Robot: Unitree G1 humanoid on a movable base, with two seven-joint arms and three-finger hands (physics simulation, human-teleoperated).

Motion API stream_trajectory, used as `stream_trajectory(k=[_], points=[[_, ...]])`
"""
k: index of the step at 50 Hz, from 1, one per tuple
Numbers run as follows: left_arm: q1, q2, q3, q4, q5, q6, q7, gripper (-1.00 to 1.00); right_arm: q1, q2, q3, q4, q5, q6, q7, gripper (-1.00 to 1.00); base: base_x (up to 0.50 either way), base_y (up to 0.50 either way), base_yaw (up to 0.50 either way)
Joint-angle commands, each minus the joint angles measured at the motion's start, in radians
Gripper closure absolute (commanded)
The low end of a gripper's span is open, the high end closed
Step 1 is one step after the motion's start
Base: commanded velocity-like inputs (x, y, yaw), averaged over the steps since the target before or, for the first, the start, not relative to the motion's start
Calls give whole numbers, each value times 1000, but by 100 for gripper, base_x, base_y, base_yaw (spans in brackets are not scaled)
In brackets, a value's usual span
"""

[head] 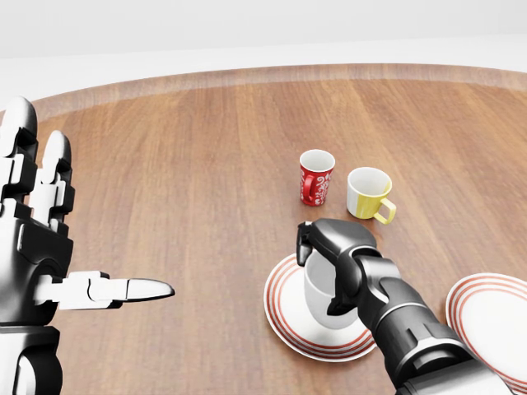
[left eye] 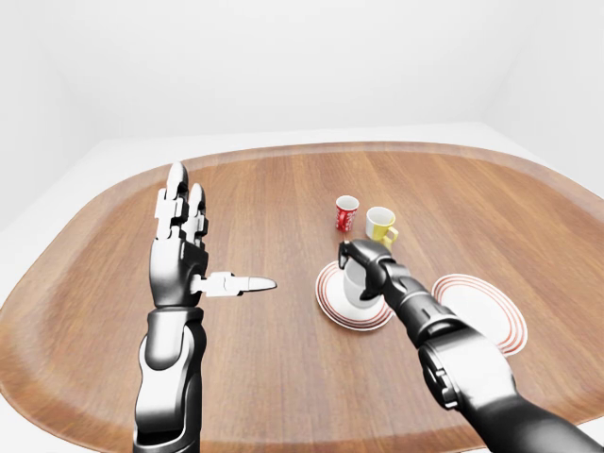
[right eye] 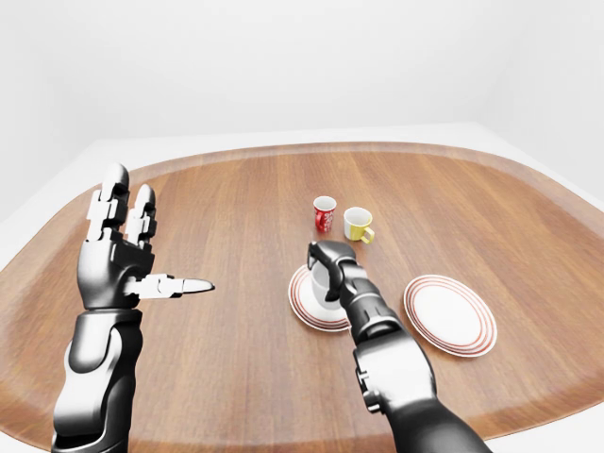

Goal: Put the white mug on the left plate.

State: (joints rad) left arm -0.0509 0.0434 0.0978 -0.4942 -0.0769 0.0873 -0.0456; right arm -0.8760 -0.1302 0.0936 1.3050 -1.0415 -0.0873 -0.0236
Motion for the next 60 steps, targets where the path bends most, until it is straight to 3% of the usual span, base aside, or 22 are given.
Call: stream_trajectory(k=[1, 14, 17, 20, 21, 22, 50, 60], points=[[1, 1, 1, -3, -1, 0, 0, -100, 0, 0, -1, 0, -3, 0, -12, 100, 0, 0, 0], [2, 0, 1, -2, 0, 0, 0, -100, 2, -2, -2, 0, -1, 0, -7, 100, 0, 0, 0], [2, 0, 1, -1, 0, 0, 0, -100, 0, -3, -3, 1, 0, 0, -5, 91, 0, 0, 0], [1, 0, 2, 1, -1, 0, 0, -100, 0, -3, -4, 1, 2, 0, -2, 61, 0, 0, 0], [1, 0, 2, 2, -1, 0, 0, -100, 4, -2, -3, 1, 2, 0, 2, -56, 0, 0, 0], [1, 0, 3, 2, -1, 0, 0, -100, 6, -2, -3, 0, 4, 0, 6, -100, 0, 0, 0], [-3, 2, 6, 16, 2, 0, 8, -100, 55, -10, 8, -16, -14, 0, 85, -100, 0, 0, 0], [-3, 2, 5, 17, 1, 0, 6, -100, 66, -18, 11, -152, -15, 5, 162, -100, 0, 0, 0]])
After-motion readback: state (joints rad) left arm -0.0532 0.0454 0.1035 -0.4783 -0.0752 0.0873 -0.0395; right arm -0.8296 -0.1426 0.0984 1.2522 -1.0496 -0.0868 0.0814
